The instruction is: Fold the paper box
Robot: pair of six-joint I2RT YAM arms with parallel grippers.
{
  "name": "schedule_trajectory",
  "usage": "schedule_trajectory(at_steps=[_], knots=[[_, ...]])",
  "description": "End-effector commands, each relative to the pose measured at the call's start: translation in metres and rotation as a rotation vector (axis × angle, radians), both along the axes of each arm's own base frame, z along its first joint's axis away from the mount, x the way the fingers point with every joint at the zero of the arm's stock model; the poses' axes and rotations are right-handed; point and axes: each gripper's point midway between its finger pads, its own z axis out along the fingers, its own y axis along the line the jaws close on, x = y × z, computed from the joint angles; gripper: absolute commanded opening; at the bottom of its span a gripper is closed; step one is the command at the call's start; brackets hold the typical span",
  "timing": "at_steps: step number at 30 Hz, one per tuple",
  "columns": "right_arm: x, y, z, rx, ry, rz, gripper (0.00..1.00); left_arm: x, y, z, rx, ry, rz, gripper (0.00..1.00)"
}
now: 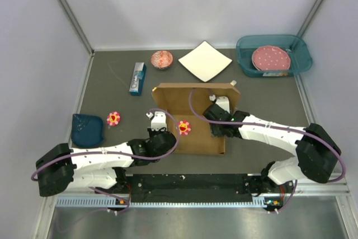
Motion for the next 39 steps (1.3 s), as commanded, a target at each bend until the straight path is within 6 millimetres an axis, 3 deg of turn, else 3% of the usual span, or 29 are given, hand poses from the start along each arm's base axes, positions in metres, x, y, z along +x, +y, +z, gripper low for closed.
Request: schedule_trajectory(at_steps=[1, 10, 15, 20, 25, 29, 32, 34, 39], knots=[[-0.007, 0.01, 0.006, 0.039, 0.048, 0.048, 0.49, 0.008, -0.013, 0.019, -0.068, -0.029, 0.028, 0.0], [-0.034, -0.008, -0.024, -0.008, 0.155, 0.061, 0.5, 0.007, -0.018, 0.015, -0.068, -0.005, 0.036, 0.0], [-0.039, -0.012, -0.022, 0.009, 0.15, 0.052, 0.54, 0.005, -0.016, 0.01, -0.066, 0.02, 0.053, 0.0], [-0.042, -0.011, -0.019, 0.041, 0.149, 0.053, 0.52, 0.003, -0.014, 0.007, -0.073, 0.035, 0.071, 0.0], [-0.045, -0.015, -0.024, 0.029, 0.159, 0.049, 0.35, 0.002, -0.012, 0.006, -0.07, 0.042, 0.077, 0.0], [-0.049, -0.022, -0.031, 0.009, 0.172, 0.043, 0.29, 0.002, -0.012, 0.007, -0.077, 0.042, 0.08, 0.0], [-0.052, -0.026, -0.038, -0.018, 0.187, 0.046, 0.17, 0.001, -0.012, 0.006, -0.083, 0.044, 0.083, 0.0], [-0.054, -0.029, -0.044, -0.039, 0.201, 0.051, 0.02, 0.001, -0.011, 0.005, -0.085, 0.047, 0.086, 0.0], [-0.054, -0.041, -0.054, -0.104, 0.2, 0.035, 0.0, 0.0, -0.011, 0.005, -0.1, 0.051, 0.089, 0.0]])
